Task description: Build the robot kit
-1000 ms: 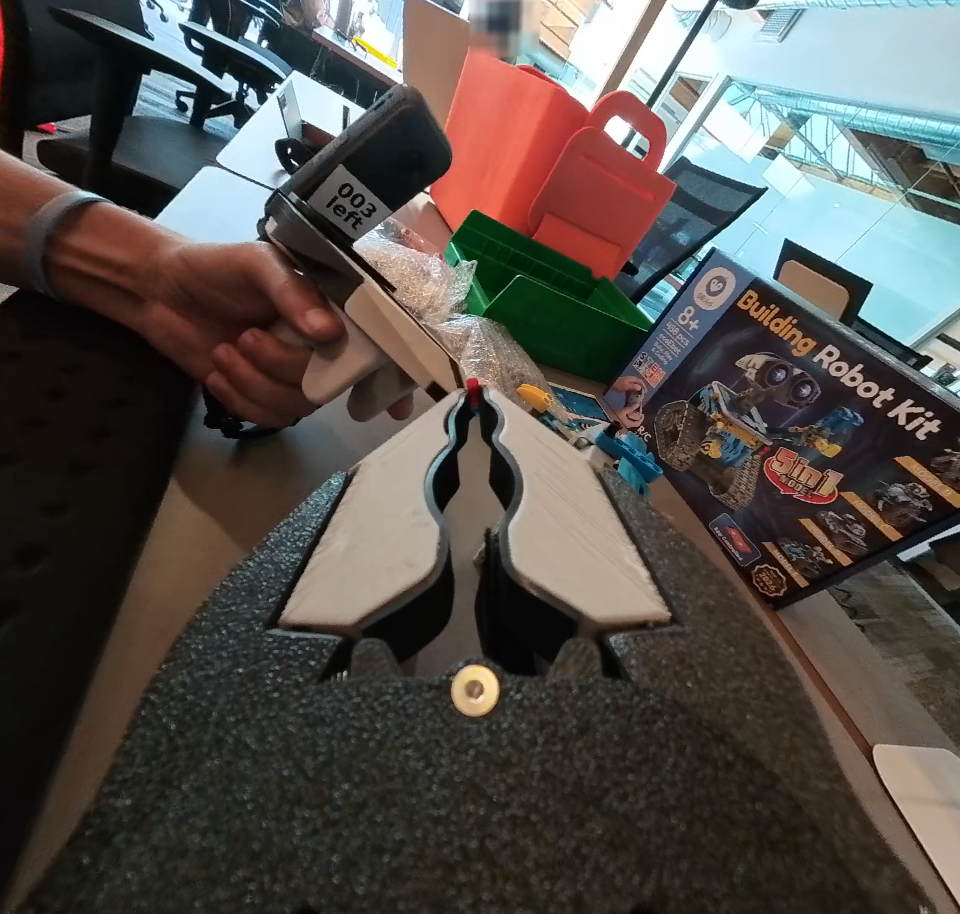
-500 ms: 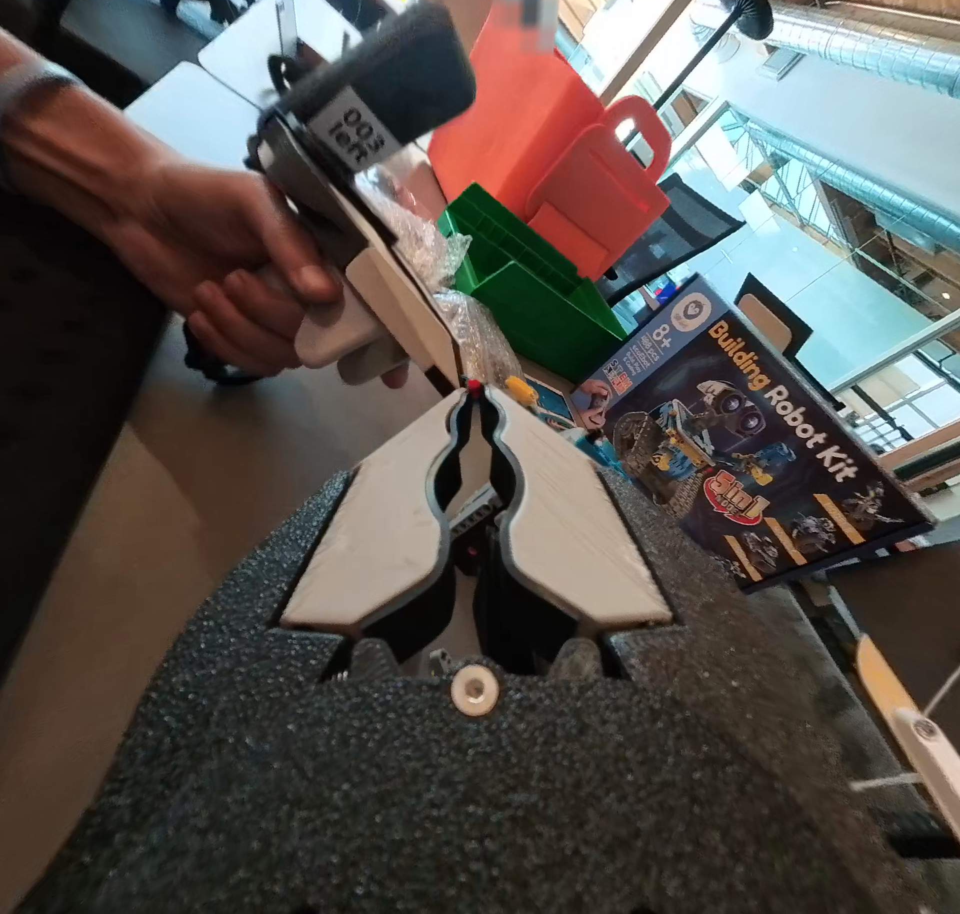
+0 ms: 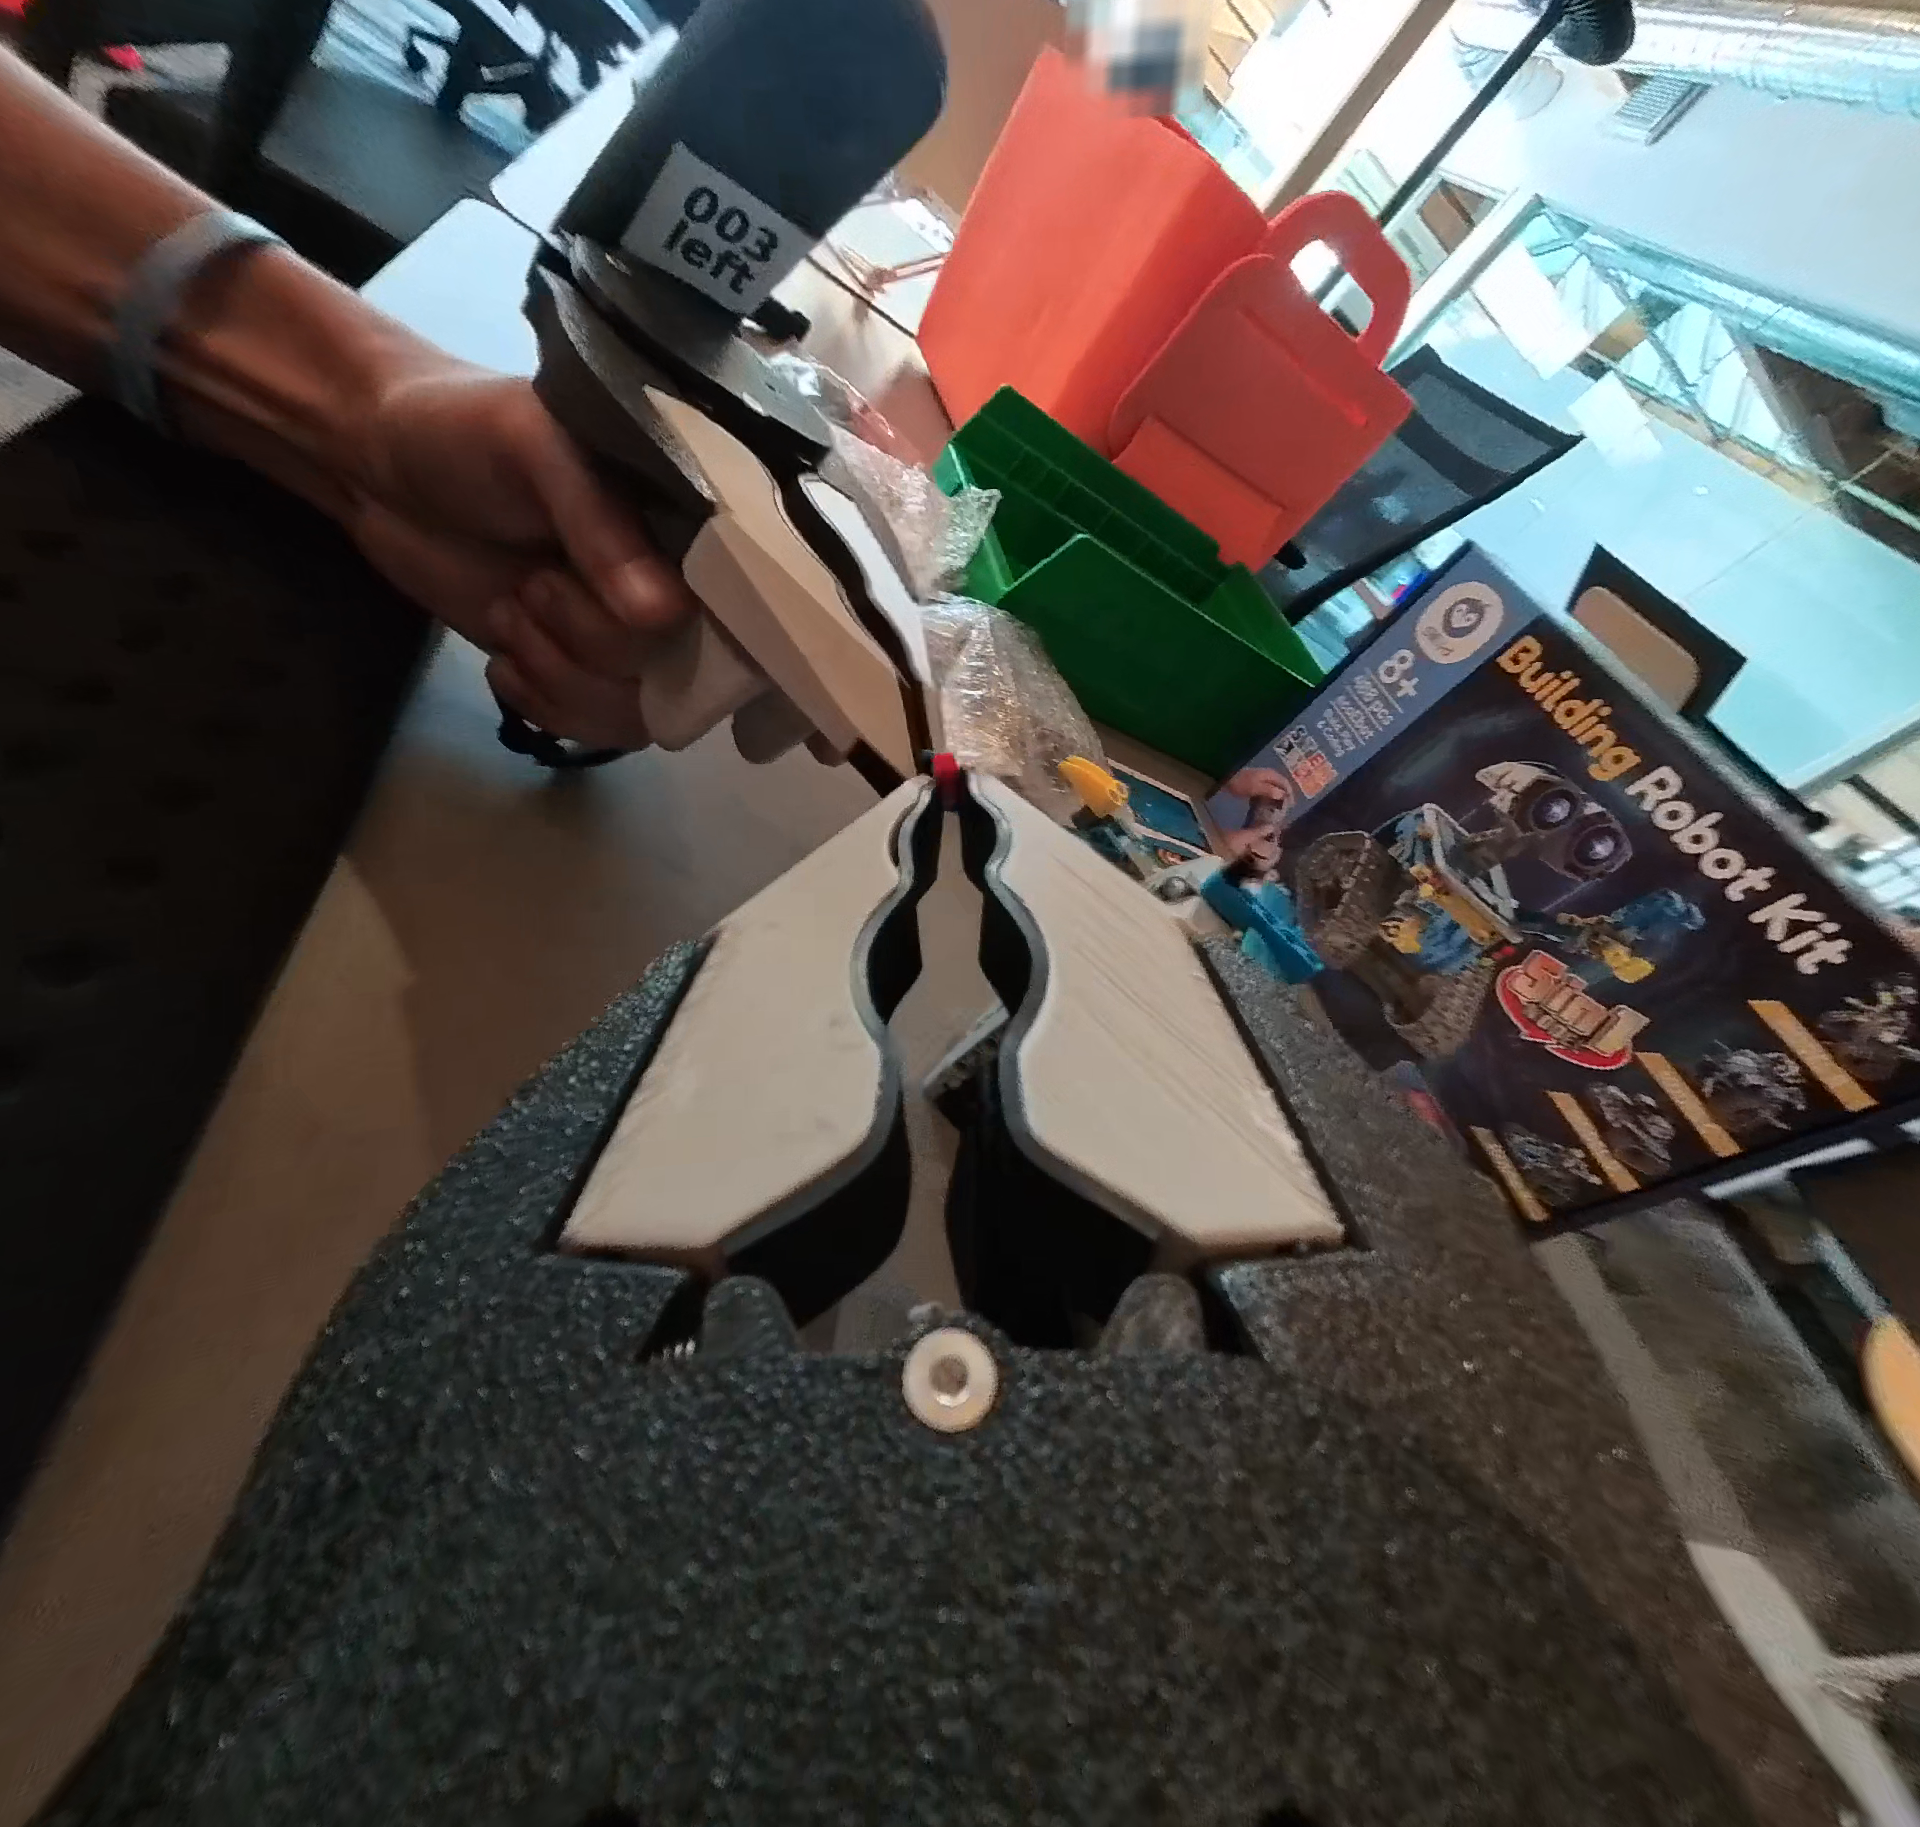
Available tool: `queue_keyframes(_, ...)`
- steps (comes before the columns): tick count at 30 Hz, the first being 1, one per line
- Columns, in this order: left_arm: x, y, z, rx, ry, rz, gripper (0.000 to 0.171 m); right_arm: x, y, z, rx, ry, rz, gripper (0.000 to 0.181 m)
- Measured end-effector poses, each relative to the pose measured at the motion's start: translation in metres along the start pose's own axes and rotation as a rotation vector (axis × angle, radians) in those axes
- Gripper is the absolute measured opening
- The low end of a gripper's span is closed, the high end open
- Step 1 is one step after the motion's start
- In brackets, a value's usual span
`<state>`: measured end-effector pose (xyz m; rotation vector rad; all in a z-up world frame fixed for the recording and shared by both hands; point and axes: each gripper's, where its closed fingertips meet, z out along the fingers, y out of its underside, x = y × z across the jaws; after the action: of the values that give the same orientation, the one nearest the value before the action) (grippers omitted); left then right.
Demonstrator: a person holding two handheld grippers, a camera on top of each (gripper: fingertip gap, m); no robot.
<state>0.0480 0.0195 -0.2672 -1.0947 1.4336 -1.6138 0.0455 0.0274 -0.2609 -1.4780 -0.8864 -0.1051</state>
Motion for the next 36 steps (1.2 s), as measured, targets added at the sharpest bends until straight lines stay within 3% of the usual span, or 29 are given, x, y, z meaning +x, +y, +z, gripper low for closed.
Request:
queue_keyframes(16, -0.017, 0.007, 0.000, -0.014, -0.037, -0.147, 0.003, 0.003, 0.014, 0.009, -0.054, -0.021, 0.222, 0.006)
queue_keyframes(19, -0.018, 0.006, -0.001, -0.006, -0.035, -0.160, 0.003, 0.002, 0.014, 0.009, -0.042, -0.048, 0.276, 0.013)
queue_keyframes(25, -0.009, 0.000, -0.003, 0.018, -0.005, -0.079, 0.003, -0.005, 0.009, 0.003, 0.023, -0.198, 0.454, 0.024)
queue_keyframes(30, 0.014, 0.007, 0.000, -0.021, 0.059, 0.095, 0.003, -0.018, -0.001, -0.012, 0.101, -0.478, 0.754, 0.034)
queue_keyframes(33, 0.020, 0.012, 0.004, -0.048, 0.069, 0.140, 0.003, -0.028, -0.001, -0.015, 0.091, -0.557, 0.783, 0.031)
queue_keyframes(36, 0.020, 0.013, 0.004, -0.051, 0.068, 0.147, 0.003, -0.026, 0.001, -0.015, 0.083, -0.539, 0.763, 0.024)
